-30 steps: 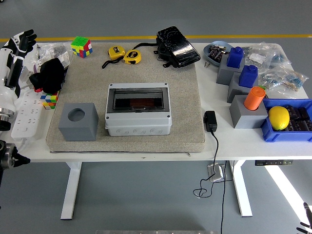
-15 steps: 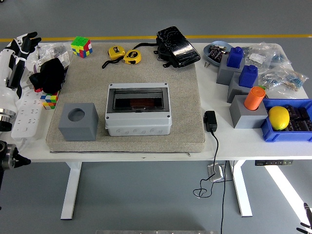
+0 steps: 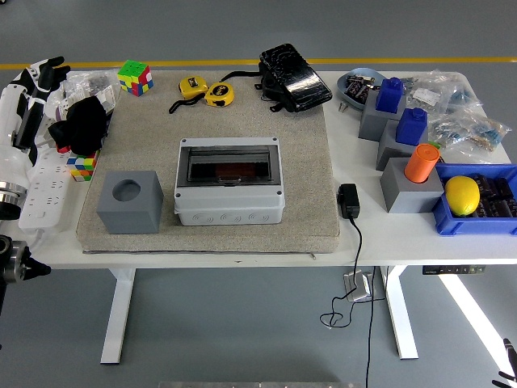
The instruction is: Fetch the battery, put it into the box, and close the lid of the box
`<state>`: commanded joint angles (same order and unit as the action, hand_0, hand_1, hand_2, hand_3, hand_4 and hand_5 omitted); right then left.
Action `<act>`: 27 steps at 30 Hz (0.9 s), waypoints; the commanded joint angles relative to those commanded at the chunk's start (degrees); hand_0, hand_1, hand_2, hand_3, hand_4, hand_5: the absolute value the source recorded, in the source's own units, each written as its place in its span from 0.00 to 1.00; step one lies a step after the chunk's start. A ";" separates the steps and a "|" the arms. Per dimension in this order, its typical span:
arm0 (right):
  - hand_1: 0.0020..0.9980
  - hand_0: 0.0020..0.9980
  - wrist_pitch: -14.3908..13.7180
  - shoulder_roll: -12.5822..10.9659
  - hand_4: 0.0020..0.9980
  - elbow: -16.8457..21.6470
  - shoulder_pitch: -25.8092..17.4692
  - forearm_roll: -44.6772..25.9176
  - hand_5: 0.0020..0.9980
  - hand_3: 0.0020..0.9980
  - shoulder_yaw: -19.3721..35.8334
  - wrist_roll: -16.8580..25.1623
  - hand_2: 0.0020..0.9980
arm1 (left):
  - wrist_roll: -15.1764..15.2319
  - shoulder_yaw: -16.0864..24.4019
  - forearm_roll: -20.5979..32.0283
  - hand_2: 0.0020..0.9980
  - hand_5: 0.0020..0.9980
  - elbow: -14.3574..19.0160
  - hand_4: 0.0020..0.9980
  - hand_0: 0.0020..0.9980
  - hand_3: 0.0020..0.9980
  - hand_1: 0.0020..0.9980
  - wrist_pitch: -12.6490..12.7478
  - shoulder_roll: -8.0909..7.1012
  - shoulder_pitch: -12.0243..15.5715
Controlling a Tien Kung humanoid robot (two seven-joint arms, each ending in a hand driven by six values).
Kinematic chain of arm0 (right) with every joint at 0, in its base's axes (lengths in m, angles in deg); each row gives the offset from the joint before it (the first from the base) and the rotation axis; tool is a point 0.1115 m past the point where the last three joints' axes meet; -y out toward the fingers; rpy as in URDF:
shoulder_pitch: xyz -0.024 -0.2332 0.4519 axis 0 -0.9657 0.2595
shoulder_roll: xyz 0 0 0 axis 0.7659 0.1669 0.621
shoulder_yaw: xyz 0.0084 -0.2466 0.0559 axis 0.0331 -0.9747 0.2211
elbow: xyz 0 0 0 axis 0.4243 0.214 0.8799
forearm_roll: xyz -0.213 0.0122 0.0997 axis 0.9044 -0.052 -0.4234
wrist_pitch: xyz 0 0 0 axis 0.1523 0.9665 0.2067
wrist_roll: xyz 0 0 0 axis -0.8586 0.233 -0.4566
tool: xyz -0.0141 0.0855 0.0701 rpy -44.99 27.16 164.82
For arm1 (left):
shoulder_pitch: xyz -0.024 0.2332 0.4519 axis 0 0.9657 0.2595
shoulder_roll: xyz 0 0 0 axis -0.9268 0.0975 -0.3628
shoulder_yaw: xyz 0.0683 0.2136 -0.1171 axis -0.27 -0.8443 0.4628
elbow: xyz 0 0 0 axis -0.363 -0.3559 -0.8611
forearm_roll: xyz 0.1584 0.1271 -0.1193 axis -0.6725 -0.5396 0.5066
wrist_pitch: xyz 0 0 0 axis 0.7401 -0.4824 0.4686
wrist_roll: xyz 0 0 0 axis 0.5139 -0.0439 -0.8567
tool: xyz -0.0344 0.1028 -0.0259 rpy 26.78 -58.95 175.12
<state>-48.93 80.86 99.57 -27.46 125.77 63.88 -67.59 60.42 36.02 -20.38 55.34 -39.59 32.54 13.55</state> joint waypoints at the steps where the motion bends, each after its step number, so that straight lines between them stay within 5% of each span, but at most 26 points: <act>1: 0.75 0.81 0.01 0.00 1.00 0.00 0.01 -0.01 1.00 0.79 -0.02 0.00 0.73 | -0.01 0.00 0.00 0.76 1.00 0.01 1.00 0.82 0.77 0.80 0.00 -0.01 0.00; 27: 0.75 0.81 0.07 0.15 1.00 0.00 0.20 -0.14 1.00 0.79 0.07 0.04 0.73 | 0.00 0.33 0.00 0.76 1.00 0.11 1.00 0.81 0.77 0.79 0.40 0.03 -0.25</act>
<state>-48.86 81.00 99.57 -27.26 125.63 63.95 -67.55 60.42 36.35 -20.39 55.46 -39.19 32.56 13.30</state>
